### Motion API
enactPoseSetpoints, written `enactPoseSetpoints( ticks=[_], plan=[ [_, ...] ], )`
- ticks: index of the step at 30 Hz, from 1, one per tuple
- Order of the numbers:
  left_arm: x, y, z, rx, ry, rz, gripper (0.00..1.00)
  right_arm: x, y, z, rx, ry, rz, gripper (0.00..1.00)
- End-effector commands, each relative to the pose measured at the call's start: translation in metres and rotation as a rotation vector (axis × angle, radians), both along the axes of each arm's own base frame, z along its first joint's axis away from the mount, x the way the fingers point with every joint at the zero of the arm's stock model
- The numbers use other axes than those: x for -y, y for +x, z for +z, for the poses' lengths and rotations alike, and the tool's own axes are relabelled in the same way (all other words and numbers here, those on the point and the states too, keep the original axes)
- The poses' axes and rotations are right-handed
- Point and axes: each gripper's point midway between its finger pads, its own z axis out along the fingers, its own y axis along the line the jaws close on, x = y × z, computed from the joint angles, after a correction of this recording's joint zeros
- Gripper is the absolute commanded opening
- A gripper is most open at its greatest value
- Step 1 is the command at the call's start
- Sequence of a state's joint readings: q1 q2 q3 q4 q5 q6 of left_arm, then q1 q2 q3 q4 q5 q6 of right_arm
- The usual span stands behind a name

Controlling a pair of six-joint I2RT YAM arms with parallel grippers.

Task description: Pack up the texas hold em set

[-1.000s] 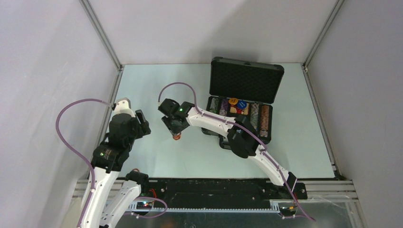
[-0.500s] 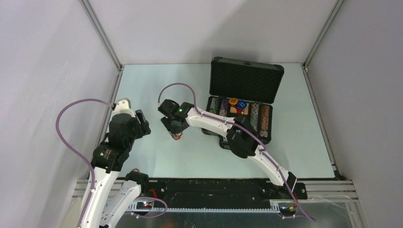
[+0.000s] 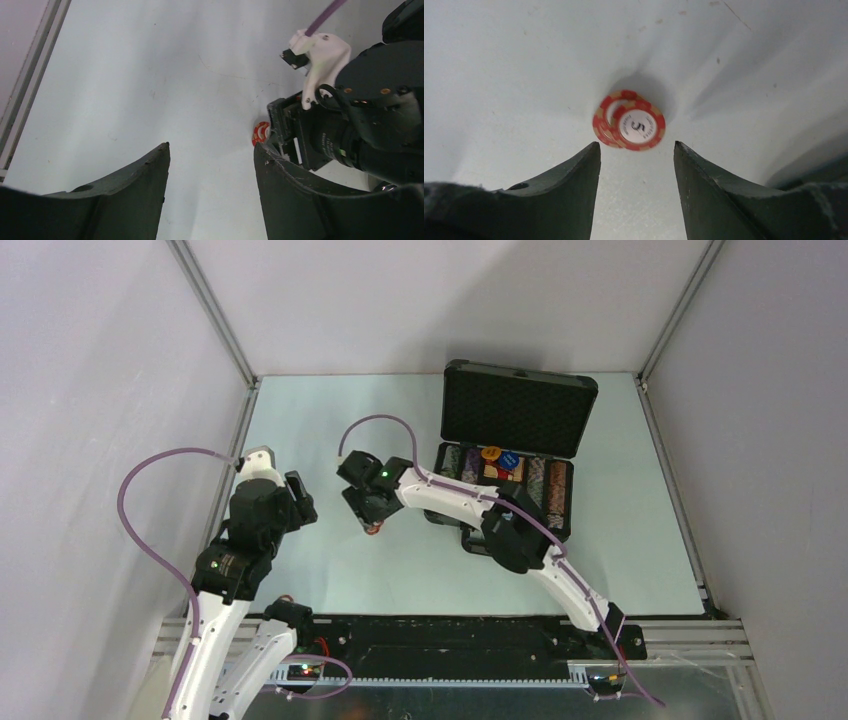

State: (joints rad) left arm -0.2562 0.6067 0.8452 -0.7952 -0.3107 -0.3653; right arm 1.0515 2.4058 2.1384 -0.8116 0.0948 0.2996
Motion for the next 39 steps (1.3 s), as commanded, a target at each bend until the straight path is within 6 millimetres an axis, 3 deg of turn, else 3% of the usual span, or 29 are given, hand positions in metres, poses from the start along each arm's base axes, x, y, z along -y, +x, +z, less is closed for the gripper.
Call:
enactPoseSetpoints(
  ticks=[1, 9, 18, 28, 39],
  plan=[
    [0.0, 0.003, 0.002, 0.019, 0.012, -0.006, 0.67, 0.007, 0.014, 0.054, 0.061, 0.12, -0.083, 0.58],
    [0.0, 0.003, 0.001, 0.015, 0.012, -0.01, 0.68, 0.032, 0.021, 0.049, 0.055, 0.111, -0.127, 0.55],
    [0.0, 0.003, 0.001, 0.018, 0.013, -0.011, 0.68, 0.038, 0.031, 0.021, 0.058, 0.03, -0.143, 0.53],
    [0.0, 0.003, 0.002, 0.019, 0.012, -0.01, 0.68, 0.046, 0.037, 0.005, 0.064, -0.025, -0.155, 0.53],
    [0.0, 0.003, 0.001, 0.016, 0.012, -0.011, 0.68, 0.043, 0.032, -0.01, 0.038, -0.045, -0.139, 0.53]
  ],
)
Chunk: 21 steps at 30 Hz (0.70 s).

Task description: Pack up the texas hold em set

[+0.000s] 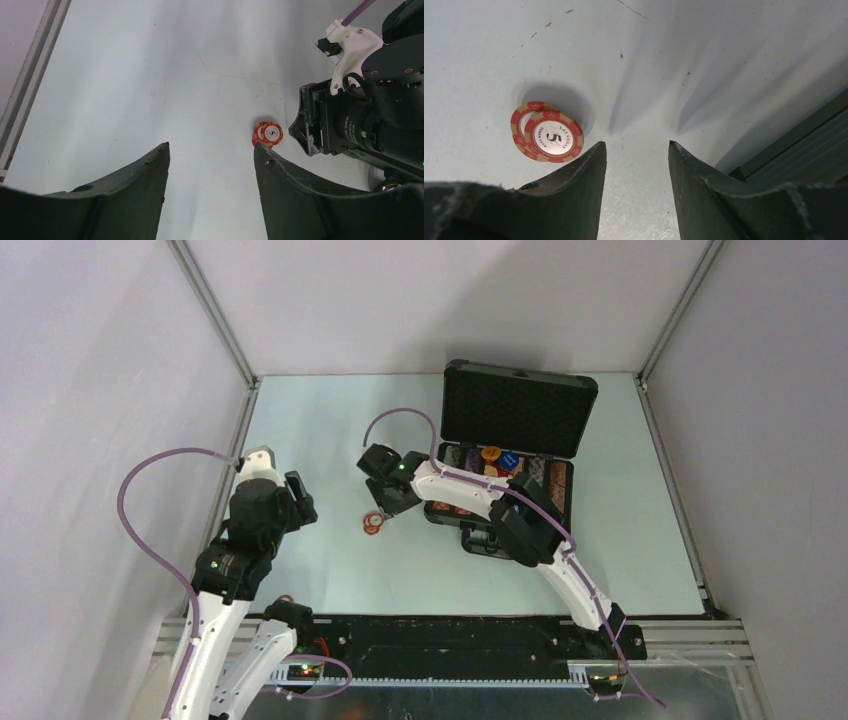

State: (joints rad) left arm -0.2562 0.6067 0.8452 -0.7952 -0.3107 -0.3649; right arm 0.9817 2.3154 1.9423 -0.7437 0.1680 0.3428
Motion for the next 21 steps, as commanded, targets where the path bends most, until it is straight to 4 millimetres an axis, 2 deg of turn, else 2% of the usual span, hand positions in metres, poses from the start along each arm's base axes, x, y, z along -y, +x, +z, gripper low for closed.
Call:
enactPoseSetpoints(
  ticks=[1, 9, 21],
  plan=[
    [0.0003, 0.0029, 0.0011, 0.017, 0.011, -0.01, 0.68, -0.0077, 0.0044, 0.002, 0.016, 0.005, 0.004, 0.53],
    [0.0003, 0.0029, 0.0012, 0.017, 0.012, -0.01, 0.68, -0.0081, 0.0037, -0.0066, 0.005, -0.013, 0.007, 0.53],
    [0.0006, 0.0029, 0.0011, 0.017, 0.011, -0.012, 0.68, -0.0165, -0.0023, -0.0046, -0.004, 0.0, 0.025, 0.52]
  ],
)
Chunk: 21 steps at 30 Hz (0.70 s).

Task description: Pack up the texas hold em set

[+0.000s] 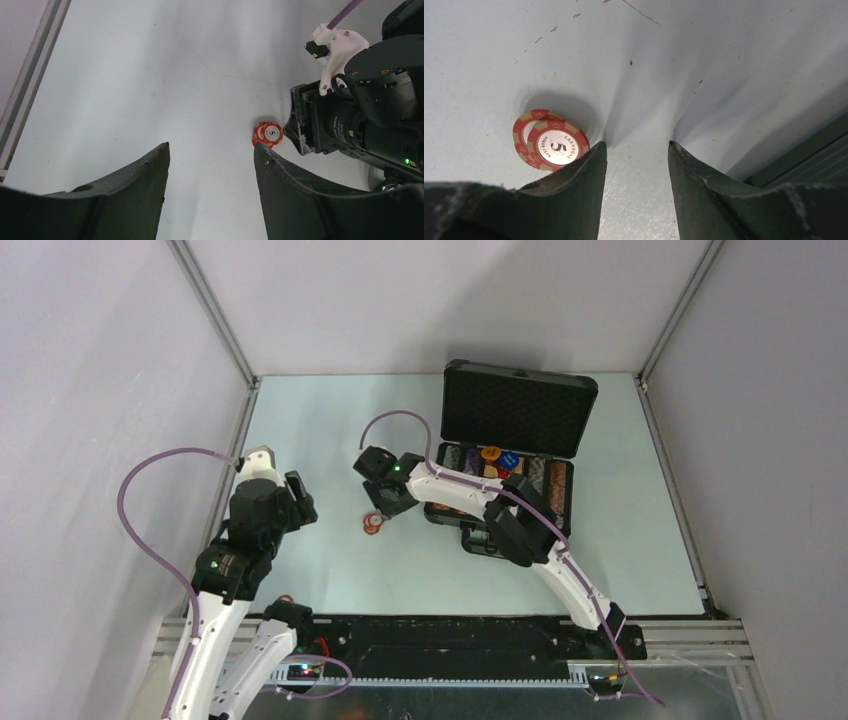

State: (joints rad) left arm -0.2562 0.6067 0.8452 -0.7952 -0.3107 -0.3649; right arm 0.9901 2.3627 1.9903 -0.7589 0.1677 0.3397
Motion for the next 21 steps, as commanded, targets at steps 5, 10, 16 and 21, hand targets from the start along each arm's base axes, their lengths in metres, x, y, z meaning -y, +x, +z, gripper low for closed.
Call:
enactPoseSetpoints(
  ticks=[5, 10, 16, 21],
  plan=[
    [0.0006, 0.0029, 0.0011, 0.017, 0.011, -0.011, 0.68, -0.0113, -0.0033, 0.0065, 0.002, 0.018, 0.018, 0.52],
    [0.0005, 0.0029, 0.0012, 0.017, 0.011, -0.011, 0.68, -0.014, -0.0048, 0.0096, 0.003, 0.025, 0.026, 0.52],
    [0.0005, 0.0031, 0.0008, 0.015, 0.011, -0.011, 0.68, -0.0163, -0.0053, 0.01, 0.002, 0.03, 0.03, 0.52],
    [0.0005, 0.0032, 0.0009, 0.016, 0.011, -0.011, 0.68, -0.0181, -0.0053, 0.0112, 0.002, 0.032, 0.034, 0.52]
  ],
)
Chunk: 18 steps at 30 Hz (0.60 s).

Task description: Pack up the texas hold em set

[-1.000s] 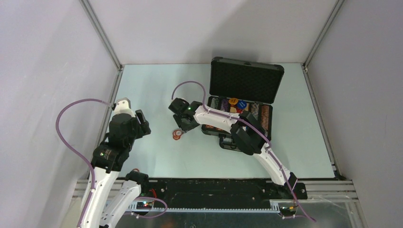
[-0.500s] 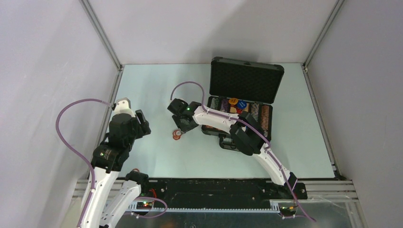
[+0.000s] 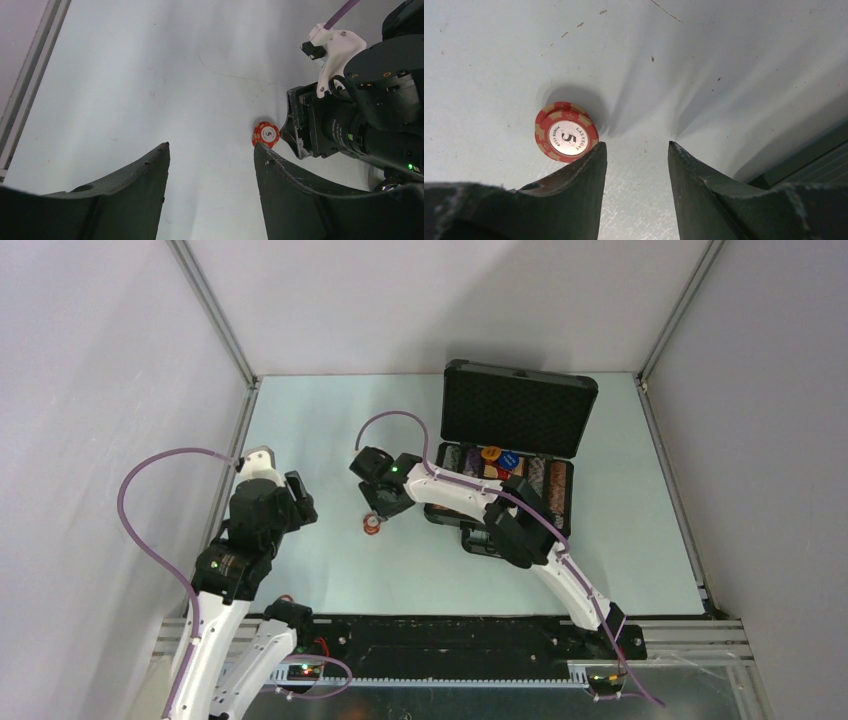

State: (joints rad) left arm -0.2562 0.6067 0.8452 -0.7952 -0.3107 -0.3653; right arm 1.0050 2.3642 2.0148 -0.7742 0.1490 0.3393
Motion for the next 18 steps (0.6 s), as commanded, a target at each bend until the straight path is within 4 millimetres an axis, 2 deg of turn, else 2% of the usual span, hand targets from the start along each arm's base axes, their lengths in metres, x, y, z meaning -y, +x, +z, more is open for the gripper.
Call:
enactPoseSetpoints(
  ticks=[1, 8, 13, 18],
  plan=[
    [0.001, 0.003, 0.001, 0.015, 0.012, -0.011, 0.68, -0.01, 0.003, 0.006, 0.013, 0.017, 0.011, 0.52],
    [0.001, 0.003, 0.001, 0.015, 0.012, -0.012, 0.68, -0.006, 0.003, 0.004, 0.016, 0.002, 0.005, 0.52],
    [0.0, 0.003, 0.001, 0.015, 0.012, -0.01, 0.68, 0.006, 0.009, 0.006, 0.038, -0.022, -0.021, 0.52],
    [0.0, 0.003, 0.001, 0.015, 0.014, -0.009, 0.68, 0.017, 0.017, 0.023, 0.072, -0.004, -0.046, 0.52]
  ],
)
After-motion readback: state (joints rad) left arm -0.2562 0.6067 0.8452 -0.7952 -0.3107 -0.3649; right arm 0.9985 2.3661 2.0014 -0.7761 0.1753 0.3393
